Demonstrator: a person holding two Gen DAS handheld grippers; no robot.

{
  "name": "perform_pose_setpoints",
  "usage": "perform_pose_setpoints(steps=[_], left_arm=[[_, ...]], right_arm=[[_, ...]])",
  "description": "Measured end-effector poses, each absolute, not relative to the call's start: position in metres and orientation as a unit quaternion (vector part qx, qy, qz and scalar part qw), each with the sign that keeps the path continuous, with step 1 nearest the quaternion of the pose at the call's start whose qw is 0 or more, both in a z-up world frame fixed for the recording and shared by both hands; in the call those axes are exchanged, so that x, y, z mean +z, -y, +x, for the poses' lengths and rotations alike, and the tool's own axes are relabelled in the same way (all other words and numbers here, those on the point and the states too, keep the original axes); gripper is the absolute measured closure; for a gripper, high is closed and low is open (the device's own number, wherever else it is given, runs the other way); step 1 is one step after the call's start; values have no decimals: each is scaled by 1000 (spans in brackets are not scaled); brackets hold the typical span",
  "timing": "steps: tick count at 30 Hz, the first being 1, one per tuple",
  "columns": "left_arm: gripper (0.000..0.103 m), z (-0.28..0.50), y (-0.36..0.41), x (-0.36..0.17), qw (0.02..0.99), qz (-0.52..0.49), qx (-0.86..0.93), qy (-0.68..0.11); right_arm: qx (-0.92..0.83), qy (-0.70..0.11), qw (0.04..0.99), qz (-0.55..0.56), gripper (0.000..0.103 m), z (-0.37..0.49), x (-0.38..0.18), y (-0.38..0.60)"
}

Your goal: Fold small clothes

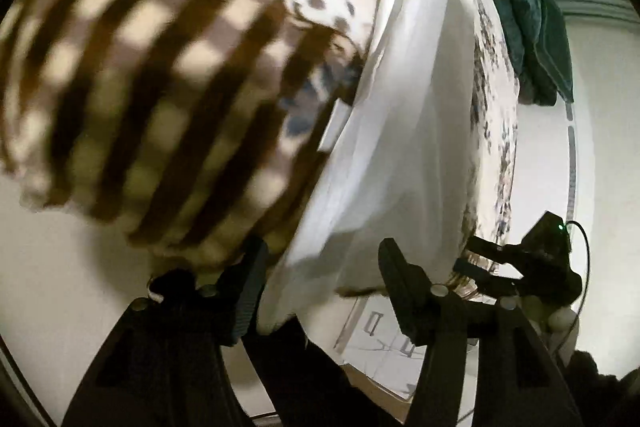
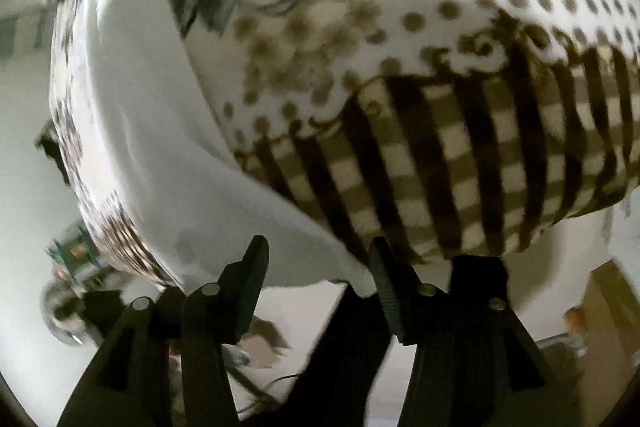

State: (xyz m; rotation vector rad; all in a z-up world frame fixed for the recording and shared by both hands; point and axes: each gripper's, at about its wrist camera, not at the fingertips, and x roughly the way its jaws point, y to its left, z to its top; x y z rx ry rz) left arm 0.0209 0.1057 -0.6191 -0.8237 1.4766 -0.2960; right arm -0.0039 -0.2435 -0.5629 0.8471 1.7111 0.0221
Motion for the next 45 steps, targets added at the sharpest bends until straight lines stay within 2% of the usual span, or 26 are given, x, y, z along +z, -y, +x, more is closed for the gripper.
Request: perform_pose_setpoints(steps=[4, 9, 12, 13, 14, 15, 20, 24, 26, 27, 28, 30, 32, 33, 34, 37, 38, 39, 45], left_arm=[[48, 34, -82, -630, 654, -338, -136, -663], [48, 29, -81, -623, 658, -331, -130, -663], [48, 28, -85, -623, 659, -324, -126, -666], [48, 25, -86, -625, 661, -322, -127, -667], [48, 25, -88, -625, 661, -318, -127, -667], [48, 24, -89, -626, 662, -316, -126, -668], [48, 28, -83, -625, 662, -316, -130, -667], [48, 31, -74, -626, 660, -318, -132, -667], [48, 31, -73, -629, 657, -323, -131, -669], [48, 31, -73, -631, 655, -326, -131, -669], [48, 31, -73, -633, 652, -332, -131, -669], [50, 30, -75, -638, 646, -346, -134, -668], [51, 30, -77, -641, 644, -363, -132, -661], [73, 30, -78, -640, 647, -361, -128, -660], [94, 29, -78, -640, 647, -354, -126, -664], [99, 26, -79, -631, 657, -336, -130, -663], [99, 25, -80, -627, 660, -331, -133, -662], [100, 23, -81, -622, 663, -326, -135, -660], [100, 16, -101, -593, 680, -293, -139, -657]], right_arm=[[6, -695, 590, 410, 49, 3, -563, 258], [47, -693, 613, 376, 49, 64, -563, 238], [64, -707, 615, 344, 52, 102, -576, 215], [71, -711, 614, 334, 57, 111, -583, 204], [76, -714, 615, 326, 70, 120, -586, 199], [81, -715, 615, 322, 103, 127, -587, 194], [18, -681, 672, 290, 102, 143, -560, 219], [30, -709, 648, 278, 102, 156, -566, 220], [38, -726, 629, 274, 95, 150, -567, 224], [45, -729, 625, 274, 88, 141, -565, 231], [47, -735, 619, 273, 73, 134, -566, 234], [45, -748, 600, 280, 58, 104, -571, 248], [53, -771, 568, 284, 57, 72, -587, 258], [63, -783, 544, 294, 57, 54, -598, 258], [71, -790, 527, 306, 57, 41, -608, 258], [102, -788, 502, 342, 59, 11, -628, 251], [101, -779, 514, 345, 69, 5, -628, 248], [102, -780, 508, 351, 100, 0, -629, 244], [101, -785, 499, 353, 101, -36, -620, 221]])
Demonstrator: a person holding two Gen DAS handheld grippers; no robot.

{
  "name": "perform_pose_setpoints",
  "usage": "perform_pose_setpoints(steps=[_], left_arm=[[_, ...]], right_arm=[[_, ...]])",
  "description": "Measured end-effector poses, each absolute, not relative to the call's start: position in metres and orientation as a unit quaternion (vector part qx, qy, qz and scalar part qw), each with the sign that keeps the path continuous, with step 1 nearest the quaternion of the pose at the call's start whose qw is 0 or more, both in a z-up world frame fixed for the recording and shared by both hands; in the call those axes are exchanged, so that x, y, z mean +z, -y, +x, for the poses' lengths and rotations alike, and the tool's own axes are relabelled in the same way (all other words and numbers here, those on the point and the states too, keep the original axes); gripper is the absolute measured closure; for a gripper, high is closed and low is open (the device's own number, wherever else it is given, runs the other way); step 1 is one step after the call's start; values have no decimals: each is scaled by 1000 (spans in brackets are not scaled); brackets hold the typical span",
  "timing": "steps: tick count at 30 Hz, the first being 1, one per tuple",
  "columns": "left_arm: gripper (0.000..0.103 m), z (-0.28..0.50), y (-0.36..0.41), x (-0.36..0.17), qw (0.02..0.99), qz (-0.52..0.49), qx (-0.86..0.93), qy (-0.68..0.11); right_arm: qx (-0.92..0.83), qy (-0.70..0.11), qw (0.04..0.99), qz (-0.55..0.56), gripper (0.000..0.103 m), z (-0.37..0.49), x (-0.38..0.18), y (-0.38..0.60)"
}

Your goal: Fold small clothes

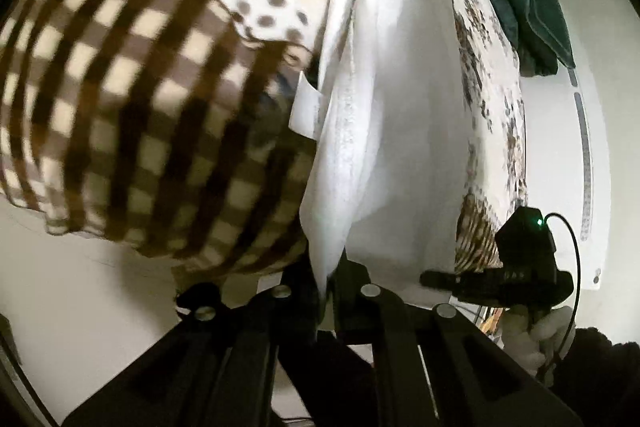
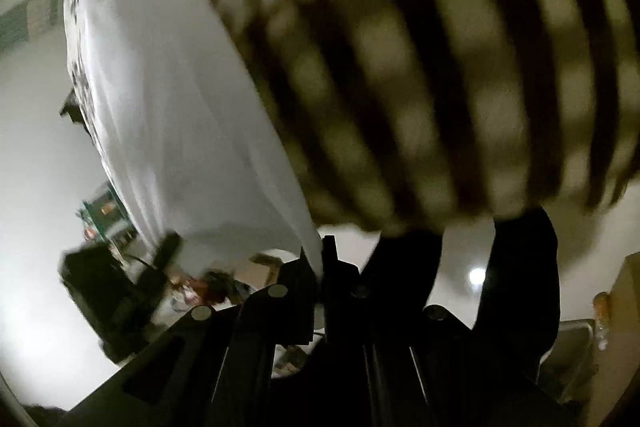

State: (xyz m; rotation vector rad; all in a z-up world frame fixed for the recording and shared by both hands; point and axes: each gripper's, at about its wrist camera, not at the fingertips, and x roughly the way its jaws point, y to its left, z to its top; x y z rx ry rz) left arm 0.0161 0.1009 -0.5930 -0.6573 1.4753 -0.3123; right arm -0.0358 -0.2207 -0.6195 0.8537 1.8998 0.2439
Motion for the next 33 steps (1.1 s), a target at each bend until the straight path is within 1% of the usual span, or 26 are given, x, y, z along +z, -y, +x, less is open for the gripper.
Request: perform_pose_setpoints(steps=[4, 5, 6, 7, 8, 9, 10, 11, 12, 13, 15, 18, 21, 22, 24, 27, 31, 33], left_arm=[[99, 15, -110, -615, 662, -282, -137, -680], [97, 16, -110, -618, 656, -285, -140, -685], [95, 17, -111, -618, 650, -283, -139, -692], [96, 19, -113, -615, 646, -276, -131, -700], [96, 21, -115, -608, 645, -277, -129, -701], [93, 22, -119, -597, 651, -274, -126, -696], [84, 22, -123, -587, 659, -270, -119, -692], [76, 26, -128, -575, 665, -272, -114, -686], [55, 30, -133, -565, 672, -279, -114, -677], [39, 38, -139, -555, 682, -283, -109, -666], [38, 65, -149, -538, 703, -300, -107, -636], [38, 130, -150, -523, 733, -308, -112, -596], [38, 215, -124, -513, 769, -291, -112, -558], [38, 253, -110, -511, 783, -276, -111, -546], [38, 301, -92, -517, 793, -262, -113, -538], [38, 379, -71, -547, 791, -257, -109, -544], [40, 432, -66, -580, 786, -248, -99, -558], [41, 442, -67, -584, 785, -251, -94, -558]], right_arm=[[83, -796, 496, 336, 100, -25, -632, 208], [78, -805, 488, 328, 97, -20, -634, 208], [73, -815, 481, 314, 87, -14, -634, 207], [74, -815, 481, 313, 75, -9, -631, 208], [77, -814, 483, 313, 67, -5, -624, 212], [79, -810, 490, 312, 50, 4, -610, 217], [82, -803, 498, 316, 47, 10, -600, 222], [87, -796, 508, 317, 47, 20, -585, 228], [90, -790, 519, 314, 47, 28, -574, 233], [92, -778, 538, 312, 47, 44, -558, 240], [94, -756, 569, 309, 47, 75, -534, 245], [109, -715, 619, 307, 47, 146, -504, 252], [112, -680, 663, 291, 47, 222, -493, 251], [110, -672, 671, 293, 47, 245, -496, 254], [103, -659, 682, 300, 47, 296, -503, 248], [100, -654, 680, 316, 47, 360, -526, 247], [99, -664, 669, 320, 47, 413, -558, 240], [98, -671, 667, 309, 47, 432, -568, 242]])
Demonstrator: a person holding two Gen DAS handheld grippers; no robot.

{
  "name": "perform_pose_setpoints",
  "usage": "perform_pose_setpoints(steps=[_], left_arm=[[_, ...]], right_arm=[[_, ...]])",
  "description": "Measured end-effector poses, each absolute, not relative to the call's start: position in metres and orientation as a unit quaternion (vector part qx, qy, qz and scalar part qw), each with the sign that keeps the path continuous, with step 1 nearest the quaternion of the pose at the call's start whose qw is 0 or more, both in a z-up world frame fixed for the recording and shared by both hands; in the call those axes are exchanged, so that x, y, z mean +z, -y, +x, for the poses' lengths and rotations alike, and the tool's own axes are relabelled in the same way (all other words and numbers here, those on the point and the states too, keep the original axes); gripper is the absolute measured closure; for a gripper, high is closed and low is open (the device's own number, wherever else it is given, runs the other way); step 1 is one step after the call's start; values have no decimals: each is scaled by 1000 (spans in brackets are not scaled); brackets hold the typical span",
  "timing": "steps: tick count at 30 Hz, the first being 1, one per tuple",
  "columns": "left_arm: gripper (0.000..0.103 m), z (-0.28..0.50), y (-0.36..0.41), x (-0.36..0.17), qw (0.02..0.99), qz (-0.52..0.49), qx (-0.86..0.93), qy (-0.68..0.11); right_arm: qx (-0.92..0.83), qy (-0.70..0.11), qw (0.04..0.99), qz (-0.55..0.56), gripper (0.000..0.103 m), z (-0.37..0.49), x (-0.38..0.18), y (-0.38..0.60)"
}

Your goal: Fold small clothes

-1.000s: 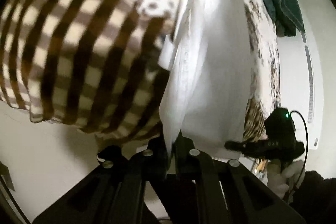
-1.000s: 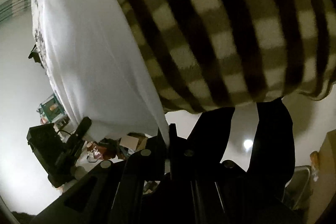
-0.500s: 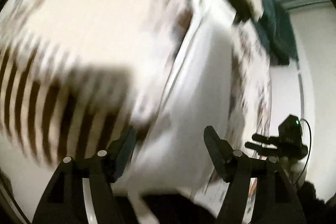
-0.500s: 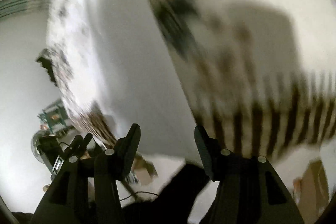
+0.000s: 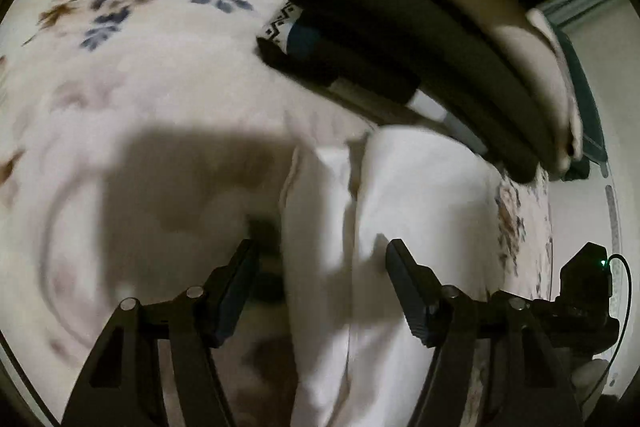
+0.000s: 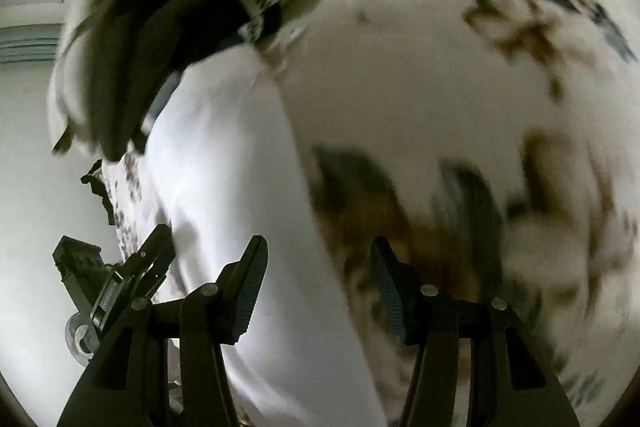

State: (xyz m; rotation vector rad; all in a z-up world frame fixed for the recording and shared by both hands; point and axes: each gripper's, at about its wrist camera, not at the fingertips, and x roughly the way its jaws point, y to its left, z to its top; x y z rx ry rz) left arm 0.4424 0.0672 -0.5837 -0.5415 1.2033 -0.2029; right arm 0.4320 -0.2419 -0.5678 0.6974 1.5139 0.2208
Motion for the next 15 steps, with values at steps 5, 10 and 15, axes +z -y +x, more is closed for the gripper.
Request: perform_pose_setpoints(steps=[5, 10, 15], left_arm=[[39, 427, -76, -547, 797, -316, -127, -499], [85, 447, -50, -560, 801, -242, -121, -534], [102, 444, -62, -561, 809, -221, -106, -534]], right_arm=[[121, -668, 666, 309, 47, 457, -578, 242], [128, -666, 661, 322, 47, 476, -588, 243], [142, -661, 670, 305, 47, 492, -582, 241]])
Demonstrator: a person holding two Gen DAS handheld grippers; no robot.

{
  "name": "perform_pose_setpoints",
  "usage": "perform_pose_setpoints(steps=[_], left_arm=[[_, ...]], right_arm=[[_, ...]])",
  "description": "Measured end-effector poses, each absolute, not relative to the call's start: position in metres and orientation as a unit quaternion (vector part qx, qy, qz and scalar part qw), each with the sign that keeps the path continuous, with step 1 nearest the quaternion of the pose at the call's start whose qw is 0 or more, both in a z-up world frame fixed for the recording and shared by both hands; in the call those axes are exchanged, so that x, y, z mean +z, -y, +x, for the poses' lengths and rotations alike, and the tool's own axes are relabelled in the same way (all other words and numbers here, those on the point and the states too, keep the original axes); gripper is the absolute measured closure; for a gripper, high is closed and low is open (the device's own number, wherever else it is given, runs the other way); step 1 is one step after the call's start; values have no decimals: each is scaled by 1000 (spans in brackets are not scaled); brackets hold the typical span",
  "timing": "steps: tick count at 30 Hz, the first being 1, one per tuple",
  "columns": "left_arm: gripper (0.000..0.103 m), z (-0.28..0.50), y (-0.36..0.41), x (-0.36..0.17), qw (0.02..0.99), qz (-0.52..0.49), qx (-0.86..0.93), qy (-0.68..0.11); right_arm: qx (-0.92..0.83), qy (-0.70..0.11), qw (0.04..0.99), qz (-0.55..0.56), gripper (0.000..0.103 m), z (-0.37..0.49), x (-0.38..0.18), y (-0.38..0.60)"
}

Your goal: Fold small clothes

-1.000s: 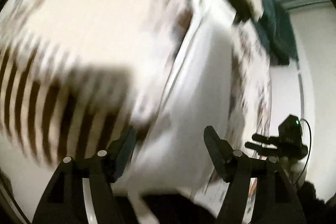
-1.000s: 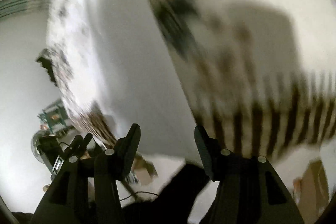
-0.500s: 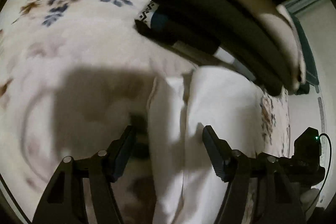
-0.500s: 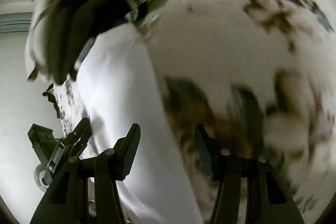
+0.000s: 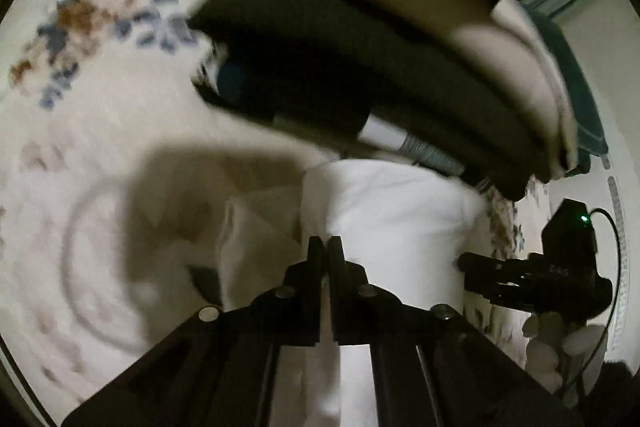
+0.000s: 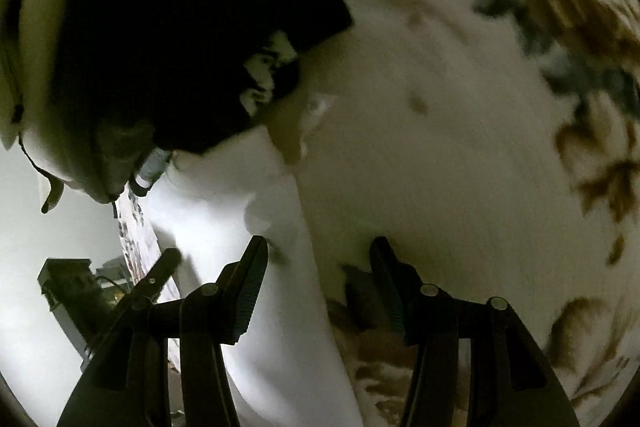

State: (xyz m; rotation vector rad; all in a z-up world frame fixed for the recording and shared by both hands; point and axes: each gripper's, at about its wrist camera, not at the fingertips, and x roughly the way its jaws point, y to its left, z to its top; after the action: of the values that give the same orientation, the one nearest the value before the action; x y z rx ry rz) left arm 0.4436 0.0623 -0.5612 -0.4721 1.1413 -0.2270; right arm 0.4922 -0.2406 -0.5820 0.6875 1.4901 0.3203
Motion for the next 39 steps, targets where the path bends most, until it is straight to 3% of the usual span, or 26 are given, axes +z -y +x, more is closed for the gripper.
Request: perform_pose_setpoints(steps=[6, 9, 11, 12, 13, 15, 18, 19, 20, 21, 23, 24, 27, 29, 30, 31, 33, 36, 38, 39], left_arm=[[102, 438, -106, -575, 798, -254, -72, -542], [96, 433, -131, -580, 767, -330, -91, -543], [77, 424, -149, -577, 760, -362, -93, -532], [48, 419, -157, -578, 756, -381, -95, -524], [37, 417, -163, -581, 751, -399, -95, -517], [37, 418, -171, -594, 734, -428, -112, -516], [37, 432, -155, -611, 716, -432, -138, -531], [37, 437, -152, -612, 719, -424, -142, -532], [38, 443, -151, -613, 724, -412, -144, -534], [40, 445, -150, -610, 731, -401, -146, -531], [69, 453, -149, -608, 745, -371, -135, -538], [94, 456, -152, -610, 743, -369, -133, -542], [94, 459, -162, -612, 735, -380, -141, -544], [89, 456, -169, -611, 727, -392, -149, -544], [82, 454, -175, -612, 718, -407, -153, -544], [72, 454, -179, -613, 712, -420, -159, -540], [65, 451, -183, -615, 709, -434, -166, -531], [68, 456, -177, -610, 728, -402, -164, -531], [84, 458, -173, -602, 745, -375, -162, -528], [97, 457, -173, -596, 751, -363, -165, -526]], right_arm=[[150, -665, 670, 294, 47, 503, -584, 236], [156, -665, 672, 286, 47, 503, -582, 237], [167, -665, 669, 286, 47, 502, -581, 236], [177, -666, 664, 291, 47, 503, -582, 237], [186, -666, 659, 296, 47, 502, -583, 239], [197, -669, 645, 312, 38, 505, -592, 240], [209, -666, 630, 339, 36, 520, -607, 228], [213, -654, 637, 347, 48, 525, -606, 227], [217, -646, 646, 345, 68, 529, -603, 228], [208, -642, 657, 337, 101, 532, -599, 229], [195, -632, 667, 342, 101, 532, -595, 232], [188, -629, 671, 345, 101, 530, -595, 232], [186, -625, 669, 356, 96, 522, -594, 238], [197, -625, 665, 360, 71, 518, -594, 240], [208, -619, 664, 365, 50, 515, -594, 251], [214, -614, 665, 369, 39, 513, -595, 252], [222, -612, 663, 371, 39, 514, -602, 253], [235, -596, 680, 356, 39, 526, -604, 243], [235, -584, 703, 331, 66, 529, -599, 238], [233, -585, 707, 320, 97, 529, -596, 236]])
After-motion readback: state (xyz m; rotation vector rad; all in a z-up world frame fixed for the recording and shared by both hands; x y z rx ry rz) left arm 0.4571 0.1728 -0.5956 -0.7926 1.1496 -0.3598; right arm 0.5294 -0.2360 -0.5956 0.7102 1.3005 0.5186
